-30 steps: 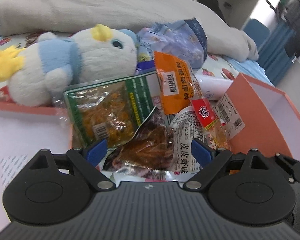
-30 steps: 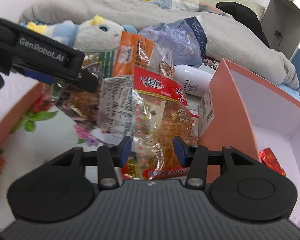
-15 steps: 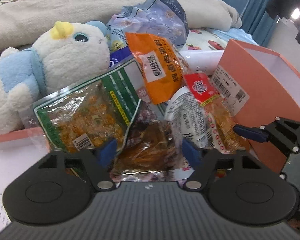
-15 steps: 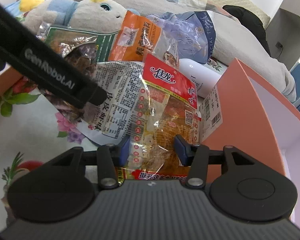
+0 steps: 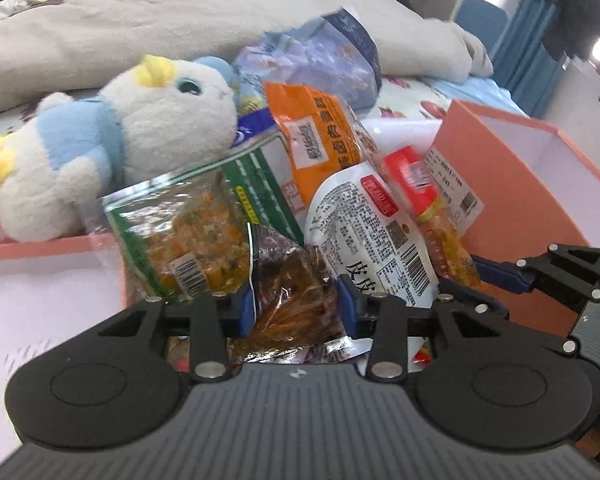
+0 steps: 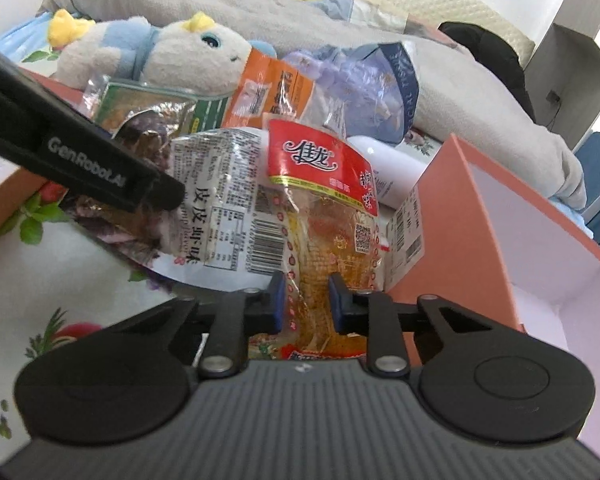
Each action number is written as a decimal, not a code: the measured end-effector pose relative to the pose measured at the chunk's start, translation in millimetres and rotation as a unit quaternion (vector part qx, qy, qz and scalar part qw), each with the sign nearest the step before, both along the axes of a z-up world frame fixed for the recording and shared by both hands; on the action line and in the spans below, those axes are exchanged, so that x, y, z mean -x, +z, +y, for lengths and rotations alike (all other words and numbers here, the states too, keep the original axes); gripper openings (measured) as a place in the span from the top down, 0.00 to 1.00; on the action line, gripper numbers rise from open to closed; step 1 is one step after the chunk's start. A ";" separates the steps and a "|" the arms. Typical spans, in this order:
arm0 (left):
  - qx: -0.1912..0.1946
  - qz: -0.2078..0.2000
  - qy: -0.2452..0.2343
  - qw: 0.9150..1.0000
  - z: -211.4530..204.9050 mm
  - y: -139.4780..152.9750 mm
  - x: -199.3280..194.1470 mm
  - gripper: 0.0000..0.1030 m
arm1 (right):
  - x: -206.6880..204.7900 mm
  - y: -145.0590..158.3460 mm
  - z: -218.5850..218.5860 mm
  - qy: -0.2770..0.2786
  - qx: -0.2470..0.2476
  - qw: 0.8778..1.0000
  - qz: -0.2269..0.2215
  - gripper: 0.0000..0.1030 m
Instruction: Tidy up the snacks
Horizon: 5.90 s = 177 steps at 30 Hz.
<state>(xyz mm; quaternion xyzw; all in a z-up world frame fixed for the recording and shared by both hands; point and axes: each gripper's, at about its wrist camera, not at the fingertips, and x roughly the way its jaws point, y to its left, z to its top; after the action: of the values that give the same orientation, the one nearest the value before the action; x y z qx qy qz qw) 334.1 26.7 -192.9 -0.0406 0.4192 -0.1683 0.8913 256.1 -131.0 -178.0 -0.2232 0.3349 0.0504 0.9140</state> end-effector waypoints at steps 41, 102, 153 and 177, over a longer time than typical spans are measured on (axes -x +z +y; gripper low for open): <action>0.003 0.028 0.163 0.986 45.5 30.4 150.4 0.55 | 119.3 17.7 -9.9 0.032 -0.128 0.990 0.051 0.73; -0.018 0.066 0.127 0.990 10.1 -3.6 132.7 0.51 | 104.2 -18.6 -46.4 -0.034 -0.182 0.979 0.090 0.68; 0.066 -0.080 0.137 0.985 -30.8 184.7 126.1 0.51 | 88.6 165.0 -113.2 0.001 -0.246 0.965 -0.095 0.70; 0.074 -0.060 0.044 0.995 -138.7 182.6 71.5 0.51 | 77.1 171.0 -196.1 -0.072 -0.213 0.968 -0.114 0.69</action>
<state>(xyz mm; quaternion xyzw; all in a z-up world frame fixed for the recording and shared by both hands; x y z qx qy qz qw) 262.6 -112.0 -10.3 -0.1144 0.3494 -0.1619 0.9157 179.0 -327.1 -7.0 -0.0030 0.2254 0.0294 0.9738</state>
